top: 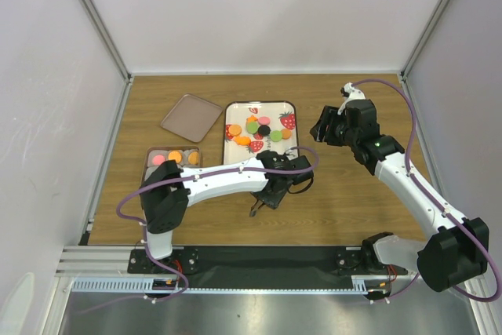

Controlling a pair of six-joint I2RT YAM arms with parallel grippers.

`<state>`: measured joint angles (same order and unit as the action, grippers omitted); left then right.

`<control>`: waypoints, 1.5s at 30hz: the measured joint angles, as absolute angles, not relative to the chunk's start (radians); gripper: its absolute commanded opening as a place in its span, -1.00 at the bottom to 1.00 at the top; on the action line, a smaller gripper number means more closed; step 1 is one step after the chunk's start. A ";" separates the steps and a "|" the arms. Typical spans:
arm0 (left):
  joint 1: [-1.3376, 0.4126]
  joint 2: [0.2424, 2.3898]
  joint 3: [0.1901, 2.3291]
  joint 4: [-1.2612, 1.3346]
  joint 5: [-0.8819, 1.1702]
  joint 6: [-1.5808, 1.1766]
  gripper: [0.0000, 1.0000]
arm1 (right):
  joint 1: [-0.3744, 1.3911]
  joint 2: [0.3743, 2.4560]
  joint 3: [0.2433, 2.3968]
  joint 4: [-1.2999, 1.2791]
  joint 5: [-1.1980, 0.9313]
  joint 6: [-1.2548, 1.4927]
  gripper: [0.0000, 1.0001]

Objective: Pack the cookies

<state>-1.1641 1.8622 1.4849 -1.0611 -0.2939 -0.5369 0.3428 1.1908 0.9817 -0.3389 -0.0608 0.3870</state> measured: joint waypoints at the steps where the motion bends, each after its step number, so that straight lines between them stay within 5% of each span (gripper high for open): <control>1: -1.164 1.862 1.485 -1.061 -0.294 -0.535 -0.20 | 0.343 1.191 0.982 -0.339 -0.061 0.387 0.17; 15: -1.097 1.788 1.472 -1.060 -0.300 -0.527 -0.40 | 0.343 1.191 0.982 -0.339 -0.061 0.387 0.17; 37: -0.837 0.963 1.076 -1.335 -0.357 -0.760 -0.36 | 0.347 1.201 0.982 -0.339 -0.095 0.387 0.18; 45: -0.674 0.826 0.945 -1.363 -0.310 -0.771 -0.38 | 0.354 1.203 0.982 -0.338 -0.107 0.388 0.17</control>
<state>-0.6743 0.8257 0.9455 -1.3628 -0.3096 -0.7712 0.3542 1.2034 0.9817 -0.3378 -0.1074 0.3878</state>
